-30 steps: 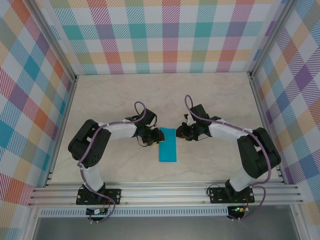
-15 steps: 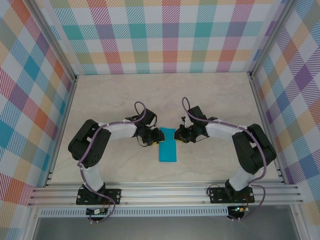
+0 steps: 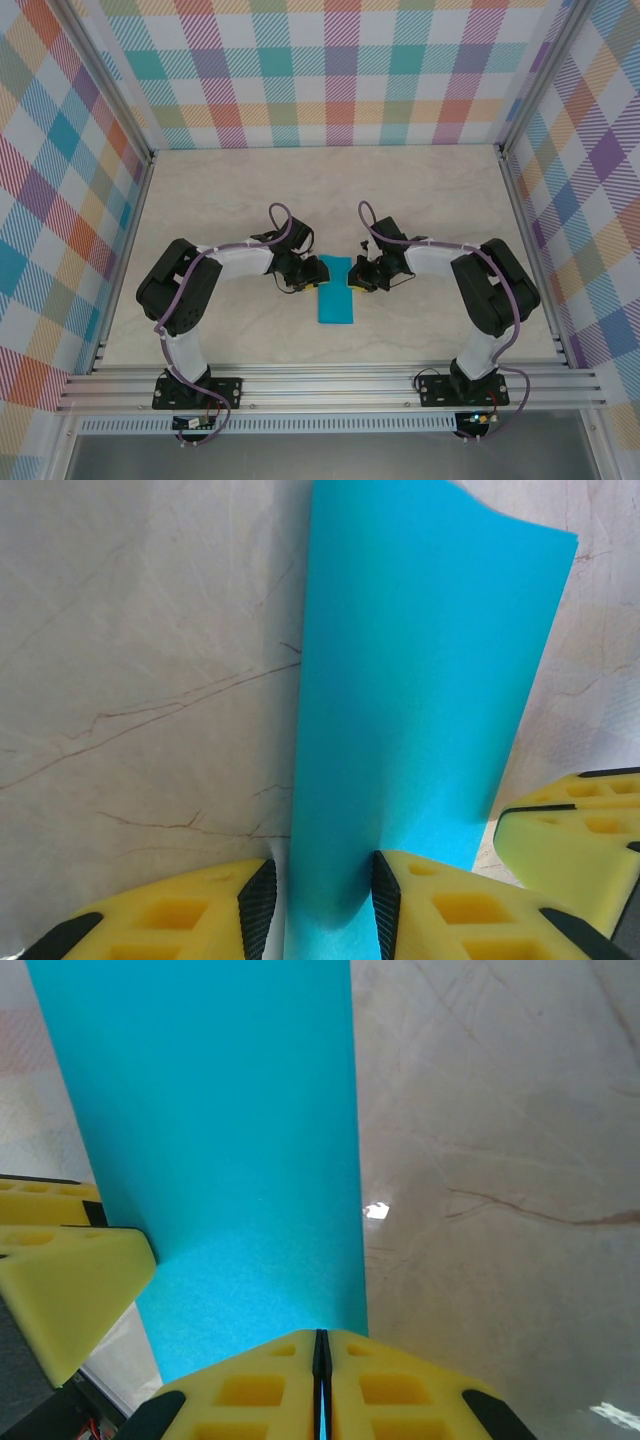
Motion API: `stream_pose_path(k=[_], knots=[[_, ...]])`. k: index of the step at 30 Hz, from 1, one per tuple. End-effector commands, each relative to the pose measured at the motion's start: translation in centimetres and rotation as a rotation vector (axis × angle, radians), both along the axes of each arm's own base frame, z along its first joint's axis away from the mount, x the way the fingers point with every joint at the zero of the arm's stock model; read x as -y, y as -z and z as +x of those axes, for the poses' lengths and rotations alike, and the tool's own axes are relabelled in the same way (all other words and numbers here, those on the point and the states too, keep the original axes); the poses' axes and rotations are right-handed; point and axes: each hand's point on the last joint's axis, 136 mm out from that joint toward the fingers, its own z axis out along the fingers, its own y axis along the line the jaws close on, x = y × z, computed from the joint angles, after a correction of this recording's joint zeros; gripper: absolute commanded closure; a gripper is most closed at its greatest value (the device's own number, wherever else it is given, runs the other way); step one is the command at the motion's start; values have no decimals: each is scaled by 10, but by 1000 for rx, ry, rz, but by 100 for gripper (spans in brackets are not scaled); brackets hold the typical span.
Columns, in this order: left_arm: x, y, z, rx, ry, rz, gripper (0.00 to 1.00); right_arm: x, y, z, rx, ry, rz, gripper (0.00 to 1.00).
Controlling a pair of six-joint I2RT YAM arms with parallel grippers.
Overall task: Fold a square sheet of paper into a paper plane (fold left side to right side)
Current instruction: Hold the square sheet of paper at the center of the table.
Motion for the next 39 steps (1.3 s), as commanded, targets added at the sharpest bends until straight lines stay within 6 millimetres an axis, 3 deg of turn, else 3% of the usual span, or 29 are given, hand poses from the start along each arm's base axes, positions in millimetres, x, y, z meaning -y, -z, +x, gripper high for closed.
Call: stream_pose_path(k=[1,16,34,39], knots=[[-5,41,-19,-53,29,102,63,-1,5,0,-10,-11,-22,89],[-5,31,-16,-28,34,103,63,18,28,-9,-55,-19,-143,89],[-27,-34,-4,105,47,154,46,22,43,-13,-91,-18,-178,89],[-8,-56,-6,136,74,23,50,21,42,-12,-89,-17,-175,89]])
